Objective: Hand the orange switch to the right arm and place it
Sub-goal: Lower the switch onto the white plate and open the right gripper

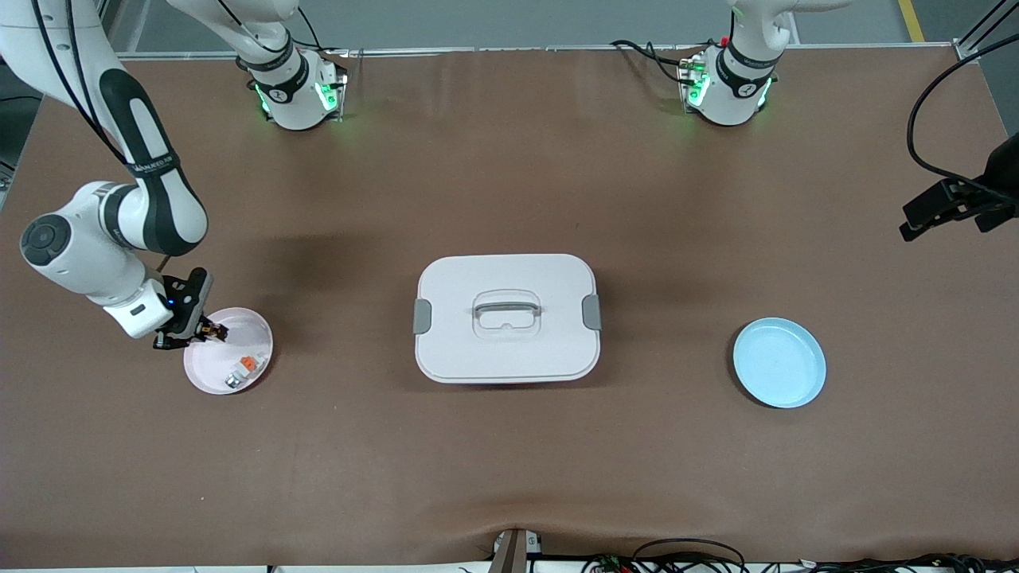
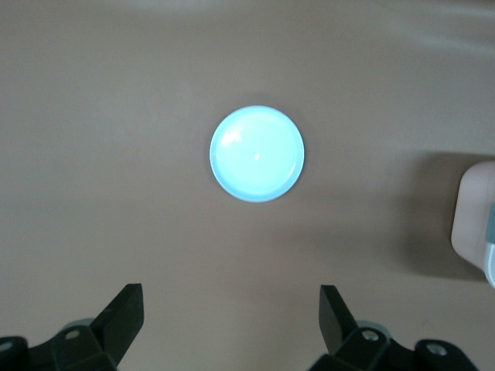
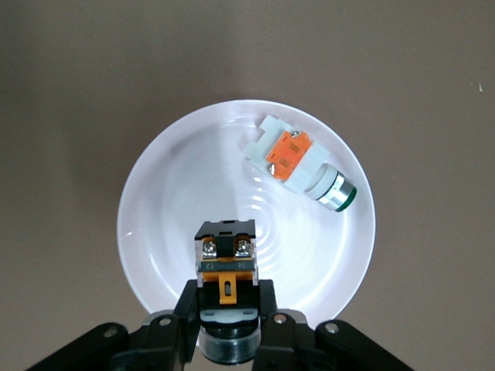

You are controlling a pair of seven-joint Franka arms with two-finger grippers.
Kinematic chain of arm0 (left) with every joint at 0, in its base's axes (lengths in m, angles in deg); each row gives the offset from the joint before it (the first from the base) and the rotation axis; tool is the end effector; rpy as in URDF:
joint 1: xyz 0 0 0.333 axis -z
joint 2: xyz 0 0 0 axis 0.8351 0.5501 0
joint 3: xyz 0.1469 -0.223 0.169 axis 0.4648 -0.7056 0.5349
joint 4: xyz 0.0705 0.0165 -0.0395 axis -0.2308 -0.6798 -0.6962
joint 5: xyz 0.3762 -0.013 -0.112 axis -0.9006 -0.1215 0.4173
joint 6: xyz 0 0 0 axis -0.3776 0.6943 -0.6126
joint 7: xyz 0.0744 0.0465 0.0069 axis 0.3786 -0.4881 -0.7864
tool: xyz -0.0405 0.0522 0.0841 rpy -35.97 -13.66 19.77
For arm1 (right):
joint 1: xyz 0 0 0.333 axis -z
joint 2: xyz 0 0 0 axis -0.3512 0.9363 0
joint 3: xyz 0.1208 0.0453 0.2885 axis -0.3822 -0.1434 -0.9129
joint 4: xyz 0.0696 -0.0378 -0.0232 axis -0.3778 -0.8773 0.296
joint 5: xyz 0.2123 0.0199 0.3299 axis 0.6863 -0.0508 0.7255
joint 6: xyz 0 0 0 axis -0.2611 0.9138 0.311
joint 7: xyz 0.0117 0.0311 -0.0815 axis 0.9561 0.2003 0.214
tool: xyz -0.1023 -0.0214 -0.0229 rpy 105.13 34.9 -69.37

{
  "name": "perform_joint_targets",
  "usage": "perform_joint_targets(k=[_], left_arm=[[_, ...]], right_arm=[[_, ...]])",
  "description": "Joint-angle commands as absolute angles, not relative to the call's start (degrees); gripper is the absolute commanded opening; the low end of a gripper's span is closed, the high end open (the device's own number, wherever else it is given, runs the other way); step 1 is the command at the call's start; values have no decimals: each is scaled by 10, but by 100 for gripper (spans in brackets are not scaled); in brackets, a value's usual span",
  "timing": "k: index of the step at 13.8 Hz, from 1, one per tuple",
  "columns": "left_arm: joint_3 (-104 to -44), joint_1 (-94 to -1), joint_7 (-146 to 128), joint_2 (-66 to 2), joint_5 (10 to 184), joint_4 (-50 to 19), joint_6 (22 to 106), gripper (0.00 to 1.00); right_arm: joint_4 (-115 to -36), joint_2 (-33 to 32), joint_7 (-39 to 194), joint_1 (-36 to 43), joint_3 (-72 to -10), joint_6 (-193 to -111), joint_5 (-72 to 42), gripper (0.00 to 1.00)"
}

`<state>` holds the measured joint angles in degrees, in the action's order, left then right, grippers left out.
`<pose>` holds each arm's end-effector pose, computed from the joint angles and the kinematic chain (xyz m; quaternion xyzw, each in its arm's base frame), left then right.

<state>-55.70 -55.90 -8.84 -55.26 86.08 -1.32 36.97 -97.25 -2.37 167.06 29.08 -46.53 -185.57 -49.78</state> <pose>0.5672 -0.0064 0.6412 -0.9986 -0.0473 -0.0180 0.0121 0.5860 -0.0881 0.2454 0.7433 0.6665 0.0448 0.0355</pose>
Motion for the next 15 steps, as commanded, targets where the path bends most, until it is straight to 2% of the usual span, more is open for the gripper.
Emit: perform_joint_targets(k=[1,4,7,11,14,15], left_arm=[[-564,-570,-116,-556,880,25,315,100],[-556,-572,-134,-556,890,40,277,100],[-555,-571,-135,-571,890,29,275,100],[-554,-571,-134,-617,891,-70,358,100],[-552,-573,-134,-622,891,-70,363,100],[-551,-573,-134,-620,888,-68,363,100]], right_arm=[[-961,9,1679,297,-471,-1884,-501,0],[-961,10,1680,299,-471,-1888,-501,0],[-961,22,1680,301,-471,-1888,-501,0],[-961,40,1680,301,-471,-1908,-501,0],[-961,43,1679,301,-471,-1911,-501,0],[-961,43,1674,303,-471,-1912,-498,31]])
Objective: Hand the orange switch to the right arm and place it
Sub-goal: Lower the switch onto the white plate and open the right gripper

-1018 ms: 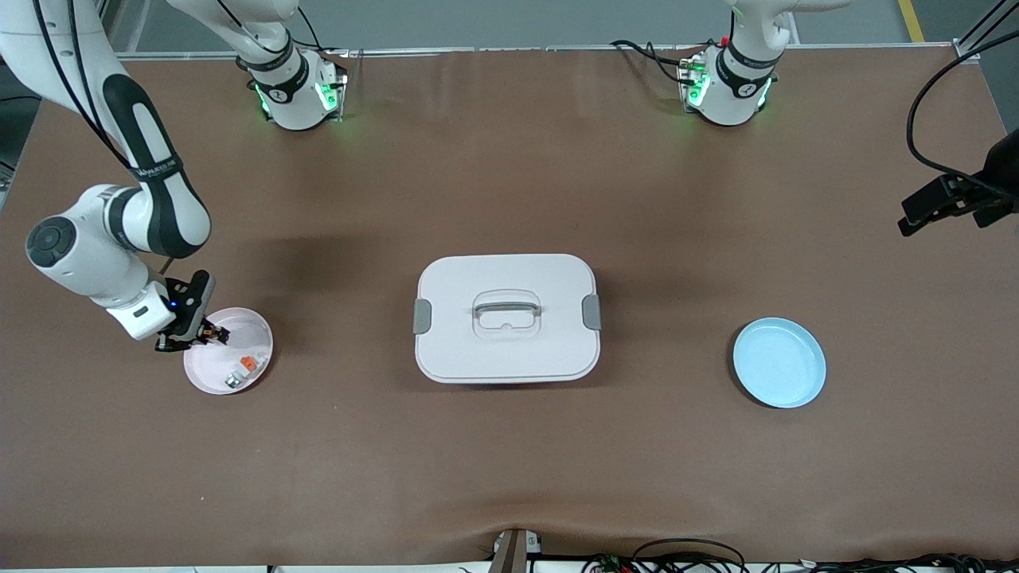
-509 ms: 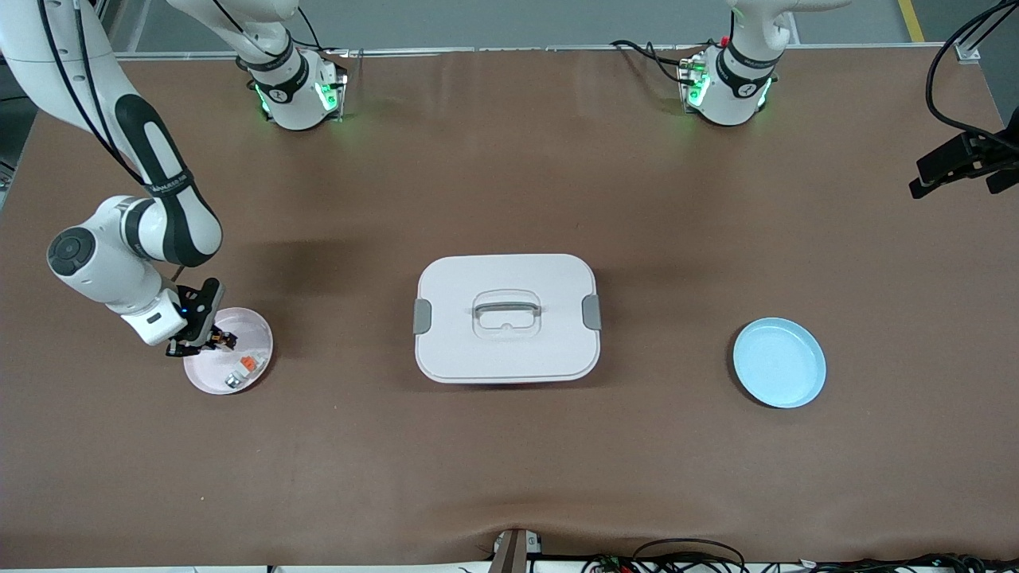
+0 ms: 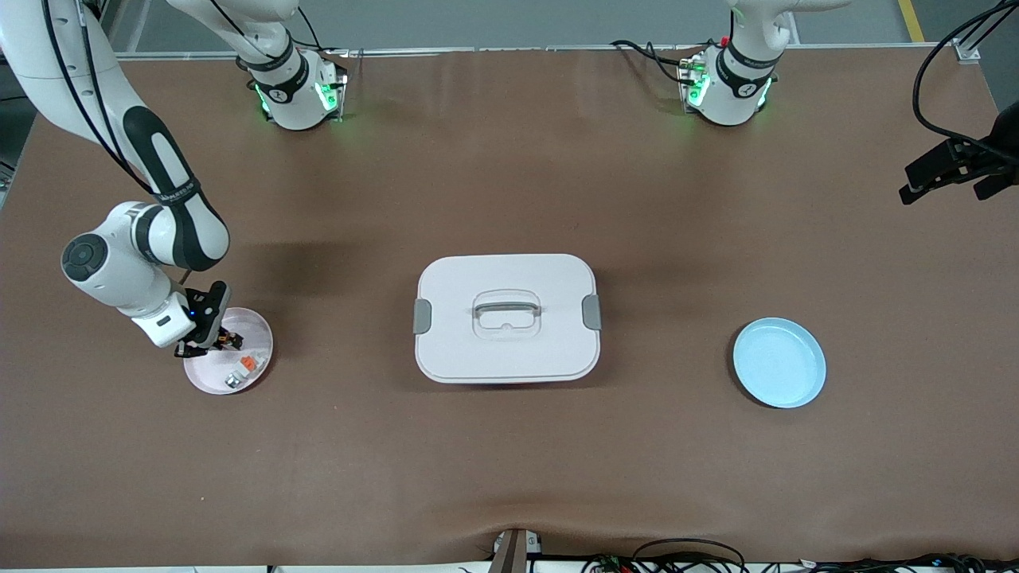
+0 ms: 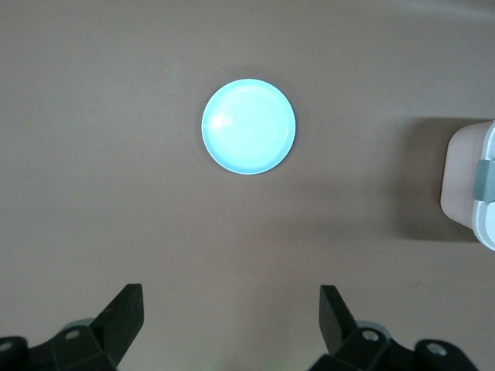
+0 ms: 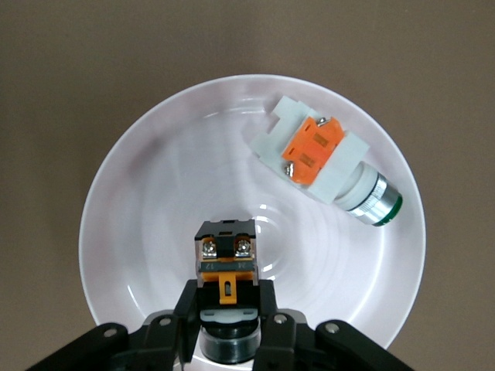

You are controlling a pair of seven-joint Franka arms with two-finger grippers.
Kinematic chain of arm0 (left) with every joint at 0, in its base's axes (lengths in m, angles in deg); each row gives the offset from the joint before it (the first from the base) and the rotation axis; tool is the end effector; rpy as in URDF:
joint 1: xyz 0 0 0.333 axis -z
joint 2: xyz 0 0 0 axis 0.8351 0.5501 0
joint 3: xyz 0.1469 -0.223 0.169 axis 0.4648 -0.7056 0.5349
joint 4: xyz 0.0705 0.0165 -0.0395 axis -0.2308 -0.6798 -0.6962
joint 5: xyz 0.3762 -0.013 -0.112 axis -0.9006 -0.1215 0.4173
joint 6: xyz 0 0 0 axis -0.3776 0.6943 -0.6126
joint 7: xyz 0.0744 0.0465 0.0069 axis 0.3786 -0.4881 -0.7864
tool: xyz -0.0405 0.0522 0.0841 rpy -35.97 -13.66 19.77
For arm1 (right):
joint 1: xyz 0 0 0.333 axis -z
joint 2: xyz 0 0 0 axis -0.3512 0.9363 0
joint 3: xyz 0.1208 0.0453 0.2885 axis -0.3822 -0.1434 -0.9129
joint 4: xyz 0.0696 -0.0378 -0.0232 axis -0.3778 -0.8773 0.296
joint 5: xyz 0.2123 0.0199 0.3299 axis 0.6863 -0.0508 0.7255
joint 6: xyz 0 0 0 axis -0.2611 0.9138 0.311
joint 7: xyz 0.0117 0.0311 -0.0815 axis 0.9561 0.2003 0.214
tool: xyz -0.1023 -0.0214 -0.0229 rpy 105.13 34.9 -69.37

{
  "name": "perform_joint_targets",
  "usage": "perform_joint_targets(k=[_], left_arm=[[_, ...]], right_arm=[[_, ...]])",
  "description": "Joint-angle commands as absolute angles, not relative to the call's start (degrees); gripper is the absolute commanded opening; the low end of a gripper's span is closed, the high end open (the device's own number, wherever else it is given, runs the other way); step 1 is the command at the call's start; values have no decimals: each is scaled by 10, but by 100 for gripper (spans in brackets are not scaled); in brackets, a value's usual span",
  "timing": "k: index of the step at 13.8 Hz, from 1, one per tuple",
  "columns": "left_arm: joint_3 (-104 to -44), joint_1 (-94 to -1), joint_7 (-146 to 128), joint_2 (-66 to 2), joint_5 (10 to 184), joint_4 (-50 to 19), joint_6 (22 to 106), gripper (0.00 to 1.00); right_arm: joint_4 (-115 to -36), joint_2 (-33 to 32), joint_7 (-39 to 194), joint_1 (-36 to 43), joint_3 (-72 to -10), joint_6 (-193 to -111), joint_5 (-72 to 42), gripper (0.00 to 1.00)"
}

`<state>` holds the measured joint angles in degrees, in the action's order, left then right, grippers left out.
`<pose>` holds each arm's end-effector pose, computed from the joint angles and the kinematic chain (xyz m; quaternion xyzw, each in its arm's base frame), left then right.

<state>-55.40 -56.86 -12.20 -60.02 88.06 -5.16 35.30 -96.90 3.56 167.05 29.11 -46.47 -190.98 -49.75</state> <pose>0.5379 0.0021 0.6529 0.9995 0.0284 0.0105 0.0042 0.5855 -0.0895 0.1957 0.7448 0.6650 0.0423 0.0356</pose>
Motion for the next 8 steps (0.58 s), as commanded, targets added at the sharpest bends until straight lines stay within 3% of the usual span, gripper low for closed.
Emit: perform_joint_targets(k=[1,4,8], left_arm=[[-552,-573,-134,-616,880,-67,364,100],[-552,-572,-134,-606,875,-66,381,100],[-553,-573,-134,-604,873,-66,401,100]], right_arm=[[-961,43,1671,308,-471,-1910,-495,99],[-954,39,1670,311,-472,-1899,-495,100],[-906,20,1640,312,-472,-1770,-494,100]])
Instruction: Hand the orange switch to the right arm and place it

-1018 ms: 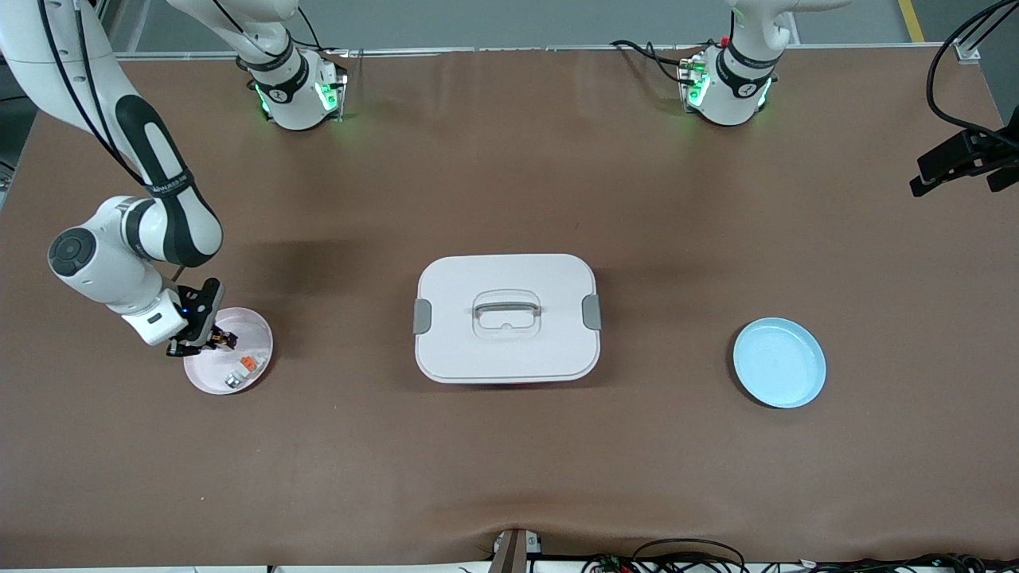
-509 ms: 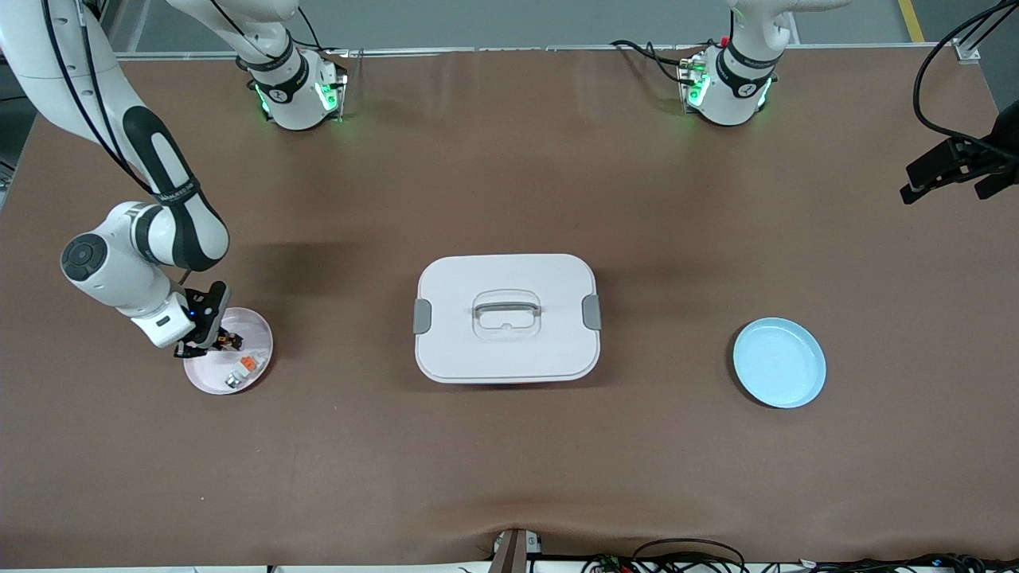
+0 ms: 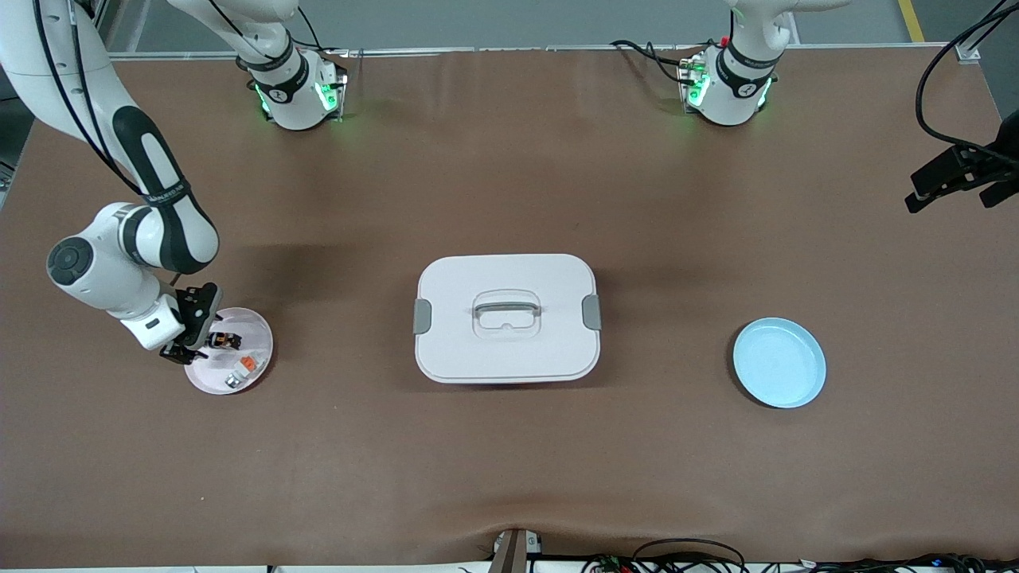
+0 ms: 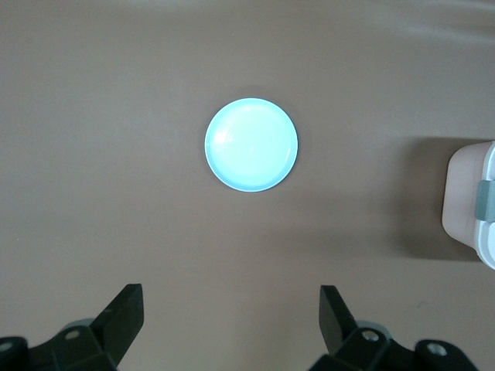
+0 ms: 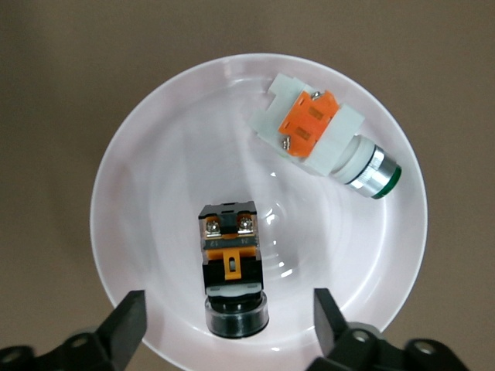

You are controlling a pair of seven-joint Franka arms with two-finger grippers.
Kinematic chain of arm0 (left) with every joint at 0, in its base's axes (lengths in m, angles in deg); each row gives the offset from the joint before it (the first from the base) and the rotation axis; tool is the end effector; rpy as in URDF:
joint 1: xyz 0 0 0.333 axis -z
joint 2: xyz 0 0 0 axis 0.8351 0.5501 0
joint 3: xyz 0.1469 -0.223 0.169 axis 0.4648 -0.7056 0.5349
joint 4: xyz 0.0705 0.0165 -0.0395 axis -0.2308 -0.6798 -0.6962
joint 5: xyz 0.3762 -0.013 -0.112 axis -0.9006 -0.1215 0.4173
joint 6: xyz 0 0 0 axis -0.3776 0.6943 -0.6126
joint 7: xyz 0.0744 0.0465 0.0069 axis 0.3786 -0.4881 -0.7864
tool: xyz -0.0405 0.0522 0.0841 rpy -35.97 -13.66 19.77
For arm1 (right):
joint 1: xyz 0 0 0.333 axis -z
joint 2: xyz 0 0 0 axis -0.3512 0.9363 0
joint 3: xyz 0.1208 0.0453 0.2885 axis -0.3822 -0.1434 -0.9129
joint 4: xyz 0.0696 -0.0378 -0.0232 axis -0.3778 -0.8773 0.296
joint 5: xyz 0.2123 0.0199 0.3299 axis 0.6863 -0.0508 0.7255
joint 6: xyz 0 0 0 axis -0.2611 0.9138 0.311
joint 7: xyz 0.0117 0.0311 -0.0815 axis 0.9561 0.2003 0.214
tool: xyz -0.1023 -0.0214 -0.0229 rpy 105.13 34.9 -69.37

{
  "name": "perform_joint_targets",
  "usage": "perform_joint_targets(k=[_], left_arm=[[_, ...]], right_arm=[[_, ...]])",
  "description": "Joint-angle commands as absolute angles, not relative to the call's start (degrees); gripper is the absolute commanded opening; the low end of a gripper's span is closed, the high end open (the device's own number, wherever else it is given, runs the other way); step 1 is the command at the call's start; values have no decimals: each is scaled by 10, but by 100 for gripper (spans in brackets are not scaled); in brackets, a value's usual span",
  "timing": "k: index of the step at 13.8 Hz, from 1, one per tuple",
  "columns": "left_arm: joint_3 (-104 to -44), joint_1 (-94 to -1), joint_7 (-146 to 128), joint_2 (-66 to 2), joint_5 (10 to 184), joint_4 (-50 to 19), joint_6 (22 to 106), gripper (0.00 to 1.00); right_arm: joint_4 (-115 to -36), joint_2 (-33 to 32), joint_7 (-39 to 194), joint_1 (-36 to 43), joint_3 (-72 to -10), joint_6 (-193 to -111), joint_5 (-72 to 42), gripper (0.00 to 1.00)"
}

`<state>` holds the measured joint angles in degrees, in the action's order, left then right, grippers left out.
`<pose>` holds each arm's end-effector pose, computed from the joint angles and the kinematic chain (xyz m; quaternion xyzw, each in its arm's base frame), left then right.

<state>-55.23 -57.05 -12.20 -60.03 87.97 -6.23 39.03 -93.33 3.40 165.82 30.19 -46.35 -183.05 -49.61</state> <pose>0.5445 0.0058 0.6502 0.9989 0.0317 0.0339 0.0039 0.5932 -0.1026 0.2078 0.7595 0.6502 0.0212 0.0056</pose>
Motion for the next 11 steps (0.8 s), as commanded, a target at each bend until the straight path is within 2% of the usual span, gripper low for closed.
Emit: perform_joint_targets(k=[1,5,11], left_arm=[[-552,-572,-134,-601,872,-66,407,100],[-552,-572,-124,-593,873,-59,408,100],[-556,-567,-124,-580,875,-53,406,100]], right_arm=[[-892,10,1619,311,-471,-1732,-494,100],[-888,-48,1482,306,-472,-1626,-495,100],[-897,-148,1308,306,-472,-1597,-495,100]])
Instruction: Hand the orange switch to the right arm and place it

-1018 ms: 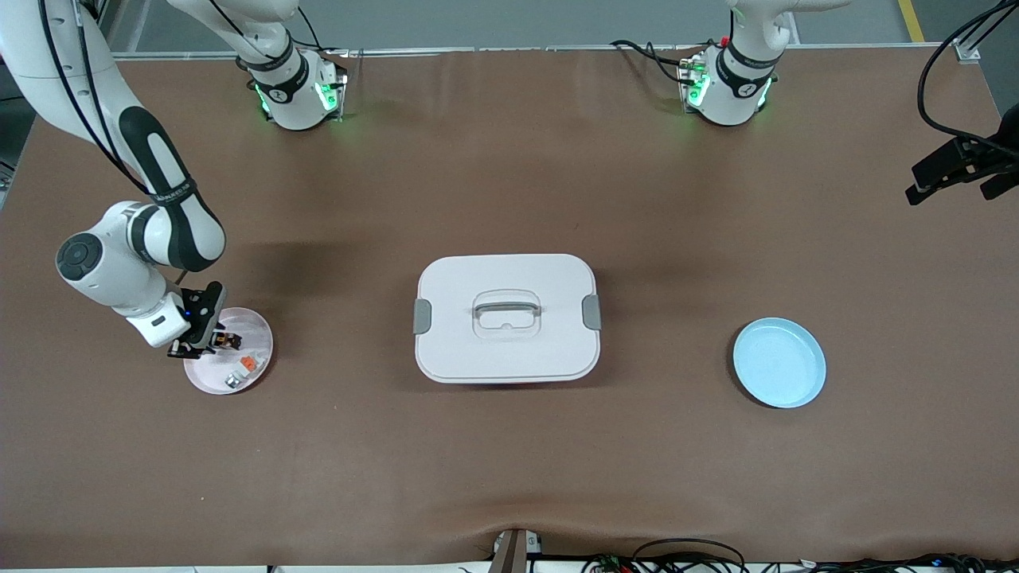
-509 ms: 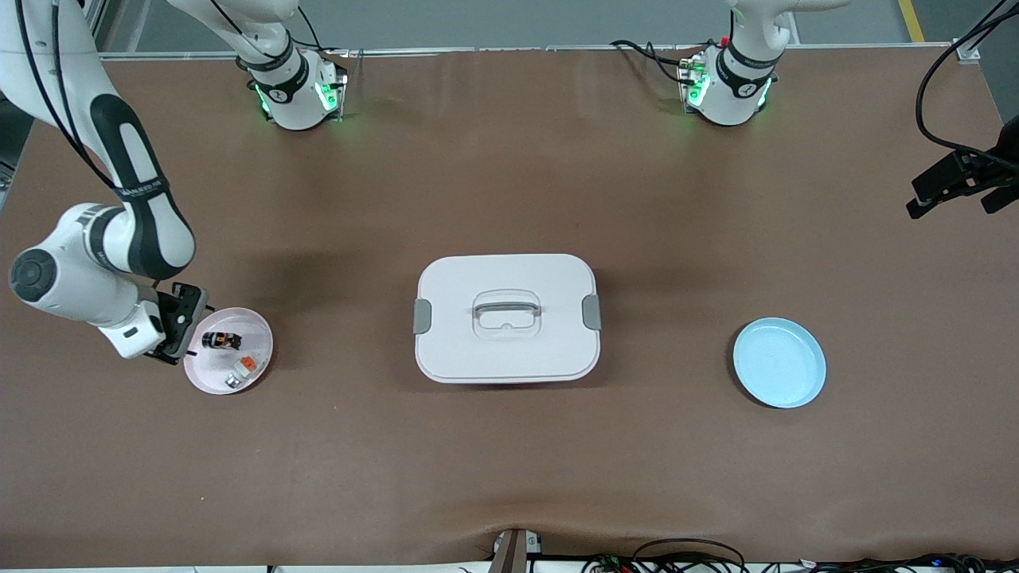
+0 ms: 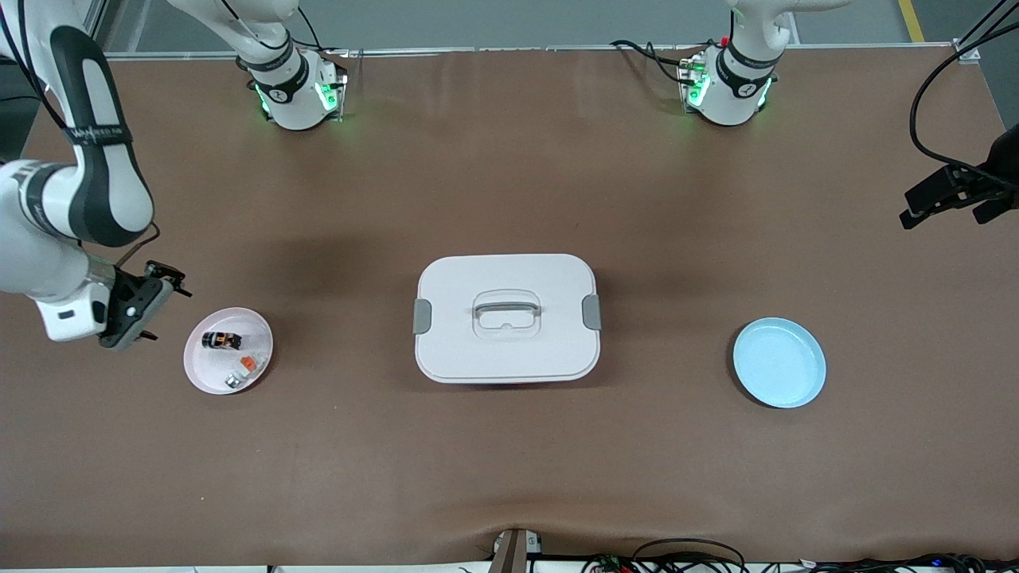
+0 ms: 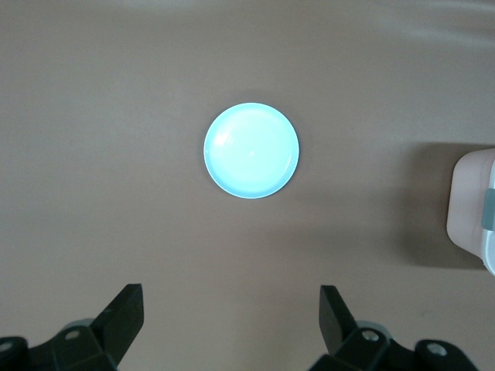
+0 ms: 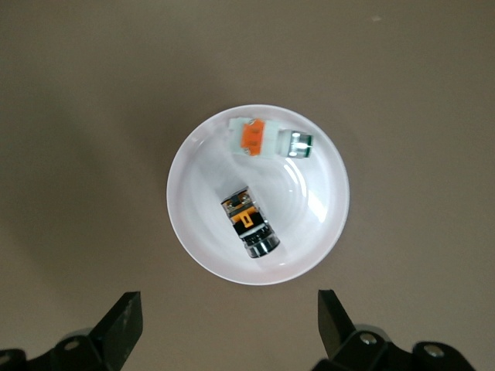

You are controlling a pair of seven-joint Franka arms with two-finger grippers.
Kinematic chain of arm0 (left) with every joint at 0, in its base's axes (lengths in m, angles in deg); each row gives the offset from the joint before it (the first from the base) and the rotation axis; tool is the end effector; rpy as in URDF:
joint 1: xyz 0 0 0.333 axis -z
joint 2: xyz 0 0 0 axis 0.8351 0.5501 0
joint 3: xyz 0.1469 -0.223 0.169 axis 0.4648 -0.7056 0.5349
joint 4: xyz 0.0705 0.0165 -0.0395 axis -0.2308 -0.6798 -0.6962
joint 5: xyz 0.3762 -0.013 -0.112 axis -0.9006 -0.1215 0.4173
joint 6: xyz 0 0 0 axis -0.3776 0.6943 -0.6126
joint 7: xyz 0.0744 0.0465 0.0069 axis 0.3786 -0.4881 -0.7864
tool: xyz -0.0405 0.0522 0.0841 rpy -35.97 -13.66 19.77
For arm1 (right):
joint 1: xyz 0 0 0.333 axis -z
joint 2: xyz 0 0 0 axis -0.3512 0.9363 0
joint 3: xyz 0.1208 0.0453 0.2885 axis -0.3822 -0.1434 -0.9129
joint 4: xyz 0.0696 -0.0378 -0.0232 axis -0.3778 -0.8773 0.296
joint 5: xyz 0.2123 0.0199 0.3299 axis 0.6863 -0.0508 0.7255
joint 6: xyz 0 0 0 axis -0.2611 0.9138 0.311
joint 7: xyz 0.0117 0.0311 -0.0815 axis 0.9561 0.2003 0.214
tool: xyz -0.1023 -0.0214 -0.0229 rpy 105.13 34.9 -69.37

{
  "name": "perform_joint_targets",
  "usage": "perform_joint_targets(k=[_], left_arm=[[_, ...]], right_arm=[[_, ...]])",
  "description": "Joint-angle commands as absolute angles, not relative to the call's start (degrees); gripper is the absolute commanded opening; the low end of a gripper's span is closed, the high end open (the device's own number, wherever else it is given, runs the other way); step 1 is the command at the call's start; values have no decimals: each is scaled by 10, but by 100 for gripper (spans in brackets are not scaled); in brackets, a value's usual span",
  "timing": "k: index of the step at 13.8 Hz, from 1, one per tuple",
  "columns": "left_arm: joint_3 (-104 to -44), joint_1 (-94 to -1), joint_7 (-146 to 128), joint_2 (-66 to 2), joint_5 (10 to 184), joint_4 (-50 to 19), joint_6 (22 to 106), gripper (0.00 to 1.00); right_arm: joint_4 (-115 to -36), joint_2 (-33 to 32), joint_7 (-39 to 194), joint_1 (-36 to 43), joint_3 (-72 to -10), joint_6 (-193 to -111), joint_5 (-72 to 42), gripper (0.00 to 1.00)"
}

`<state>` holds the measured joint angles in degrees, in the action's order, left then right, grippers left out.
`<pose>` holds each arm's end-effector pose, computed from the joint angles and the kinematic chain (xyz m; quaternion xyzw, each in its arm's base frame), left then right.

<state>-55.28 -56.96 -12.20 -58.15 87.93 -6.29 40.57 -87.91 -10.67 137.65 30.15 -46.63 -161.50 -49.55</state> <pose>0.5574 0.0047 0.6342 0.9991 0.0306 0.0304 0.0035 0.5962 -0.0972 0.3628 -0.8912 -0.4532 -0.0120 0.0164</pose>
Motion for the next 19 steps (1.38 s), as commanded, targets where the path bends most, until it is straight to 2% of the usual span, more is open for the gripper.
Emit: perform_joint_targets(k=[1,4,11,19], left_arm=[[-557,-565,-124,-579,875,-53,406,100],[-557,-571,-128,-577,879,-54,405,100],[-556,-570,-128,-576,878,-53,405,100],[-557,-569,-131,-577,879,-53,404,100]], right_arm=[[-892,-156,1259,306,-473,-1576,-497,100],[-880,-182,1134,302,-475,-1540,-502,100],[-725,-182,921,304,-472,-1353,-504,100],[-643,-200,775,309,-473,-1283,-503,100]])
